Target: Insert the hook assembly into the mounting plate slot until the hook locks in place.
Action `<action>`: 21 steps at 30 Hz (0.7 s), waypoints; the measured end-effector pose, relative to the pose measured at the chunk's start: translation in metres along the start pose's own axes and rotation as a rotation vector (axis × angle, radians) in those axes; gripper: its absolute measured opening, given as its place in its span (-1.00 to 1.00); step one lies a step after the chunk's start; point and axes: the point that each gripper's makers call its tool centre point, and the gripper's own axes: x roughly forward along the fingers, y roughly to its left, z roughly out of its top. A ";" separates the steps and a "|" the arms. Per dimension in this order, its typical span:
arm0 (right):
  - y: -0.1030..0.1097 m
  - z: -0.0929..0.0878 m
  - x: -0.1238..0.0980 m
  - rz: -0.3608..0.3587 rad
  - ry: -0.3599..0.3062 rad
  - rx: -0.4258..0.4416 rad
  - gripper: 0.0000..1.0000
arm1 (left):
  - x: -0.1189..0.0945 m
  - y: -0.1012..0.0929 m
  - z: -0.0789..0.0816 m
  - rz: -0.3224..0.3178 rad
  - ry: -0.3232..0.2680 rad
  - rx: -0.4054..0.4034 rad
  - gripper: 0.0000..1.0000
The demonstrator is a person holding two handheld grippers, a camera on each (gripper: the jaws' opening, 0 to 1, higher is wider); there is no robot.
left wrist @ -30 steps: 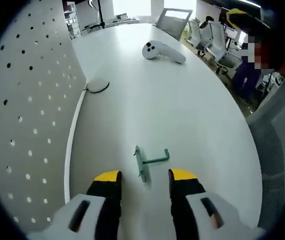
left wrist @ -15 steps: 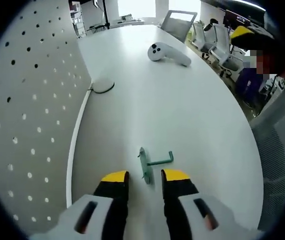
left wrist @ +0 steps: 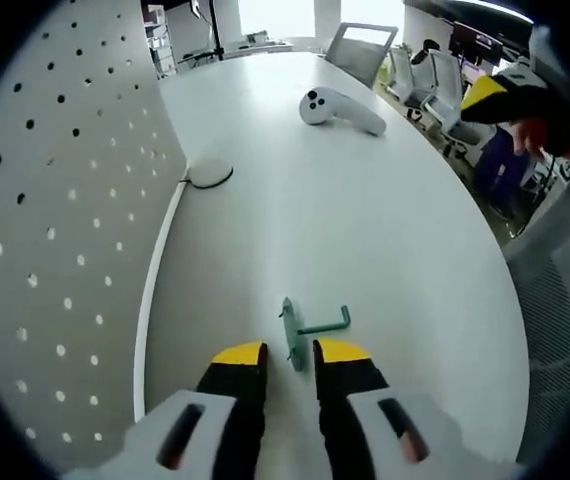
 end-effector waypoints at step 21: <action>0.000 -0.003 -0.001 -0.002 0.002 0.014 0.36 | 0.000 0.005 -0.001 0.036 -0.020 -0.030 -0.95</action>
